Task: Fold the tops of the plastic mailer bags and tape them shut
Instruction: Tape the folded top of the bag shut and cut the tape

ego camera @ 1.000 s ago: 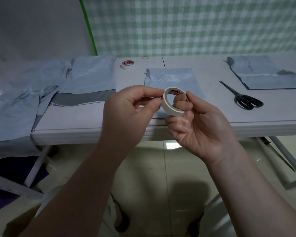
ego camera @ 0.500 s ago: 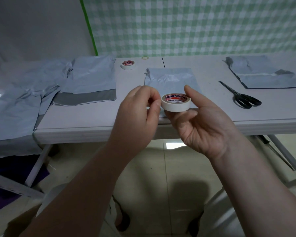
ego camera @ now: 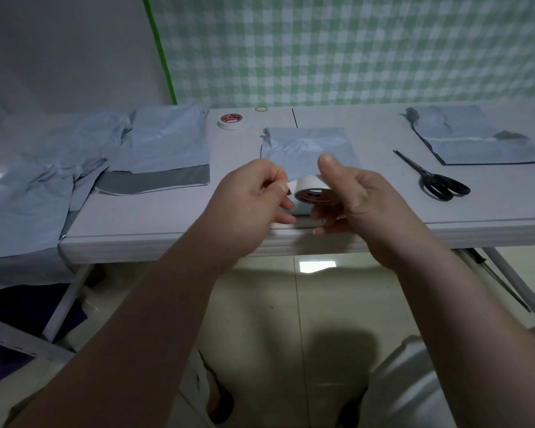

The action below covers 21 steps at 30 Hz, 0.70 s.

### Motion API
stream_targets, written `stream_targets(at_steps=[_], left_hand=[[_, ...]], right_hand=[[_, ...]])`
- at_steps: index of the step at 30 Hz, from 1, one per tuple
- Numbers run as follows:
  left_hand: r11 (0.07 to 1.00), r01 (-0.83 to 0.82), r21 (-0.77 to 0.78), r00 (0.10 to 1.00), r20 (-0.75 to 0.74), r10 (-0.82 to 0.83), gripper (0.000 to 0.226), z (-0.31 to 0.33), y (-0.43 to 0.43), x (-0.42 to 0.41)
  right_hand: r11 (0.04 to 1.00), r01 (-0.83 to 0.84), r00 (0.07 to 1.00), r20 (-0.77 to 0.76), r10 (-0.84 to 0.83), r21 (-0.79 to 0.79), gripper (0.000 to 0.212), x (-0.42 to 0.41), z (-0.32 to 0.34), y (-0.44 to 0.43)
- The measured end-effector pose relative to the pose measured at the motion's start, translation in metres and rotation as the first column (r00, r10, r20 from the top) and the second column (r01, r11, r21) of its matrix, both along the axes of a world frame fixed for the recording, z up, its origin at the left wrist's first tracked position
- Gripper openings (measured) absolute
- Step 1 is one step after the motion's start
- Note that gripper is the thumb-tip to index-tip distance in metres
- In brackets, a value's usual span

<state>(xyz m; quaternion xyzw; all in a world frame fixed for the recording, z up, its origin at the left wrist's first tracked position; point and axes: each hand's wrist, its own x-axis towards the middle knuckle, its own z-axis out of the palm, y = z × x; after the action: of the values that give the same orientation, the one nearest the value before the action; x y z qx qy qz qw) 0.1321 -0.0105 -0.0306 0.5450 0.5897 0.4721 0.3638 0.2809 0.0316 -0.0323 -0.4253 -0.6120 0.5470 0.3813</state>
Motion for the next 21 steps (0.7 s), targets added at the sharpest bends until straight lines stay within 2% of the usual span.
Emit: stream_targets(at_steps=[2, 5, 9, 12, 14, 16, 18, 21], left_hand=[[1.000, 0.014, -0.022, 0.998, 0.067, -0.013, 0.023, 0.003, 0.002, 0.001], [0.998, 0.046, -0.035, 0.969, 0.244, -0.036, 0.021, 0.007, 0.006, 0.001], [0.998, 0.056, -0.035, 0.971, 0.236, -0.046, 0.017, 0.004, 0.012, -0.002], [0.998, 0.035, -0.060, 0.969, 0.246, -0.019, 0.019, 0.001, 0.020, -0.004], [0.998, 0.008, -0.065, 0.981, 0.192, 0.005, 0.020, 0.002, 0.026, -0.006], [0.999, -0.030, -0.041, 0.994, 0.103, 0.034, 0.022, 0.006, 0.033, -0.011], [0.998, -0.064, -0.008, 0.996, 0.055, 0.065, 0.025, 0.013, 0.039, -0.020], [0.997, -0.040, -0.068, 0.987, 0.155, 0.050, 0.015, 0.023, 0.044, -0.032]], right_hand=[[0.998, 0.027, 0.997, 0.069, -0.031, 0.062, 0.060, -0.001, 0.001, 0.003], [0.997, 0.024, 0.996, 0.080, -0.030, 0.076, 0.071, -0.002, 0.001, 0.006], [0.999, 0.012, 0.999, 0.030, -0.014, 0.044, 0.076, -0.004, 0.004, 0.009], [1.000, -0.028, 0.997, -0.068, 0.027, -0.014, 0.068, -0.009, 0.006, 0.011], [0.996, -0.075, 0.993, -0.100, 0.070, -0.052, 0.065, -0.012, 0.008, 0.013], [0.990, -0.106, 0.986, -0.142, 0.092, -0.091, 0.047, -0.014, 0.011, 0.019], [0.994, -0.069, 0.981, -0.185, 0.051, -0.090, 0.030, -0.012, 0.018, 0.027], [0.997, -0.059, 0.979, -0.198, 0.047, -0.053, 0.026, -0.010, 0.027, 0.041]])
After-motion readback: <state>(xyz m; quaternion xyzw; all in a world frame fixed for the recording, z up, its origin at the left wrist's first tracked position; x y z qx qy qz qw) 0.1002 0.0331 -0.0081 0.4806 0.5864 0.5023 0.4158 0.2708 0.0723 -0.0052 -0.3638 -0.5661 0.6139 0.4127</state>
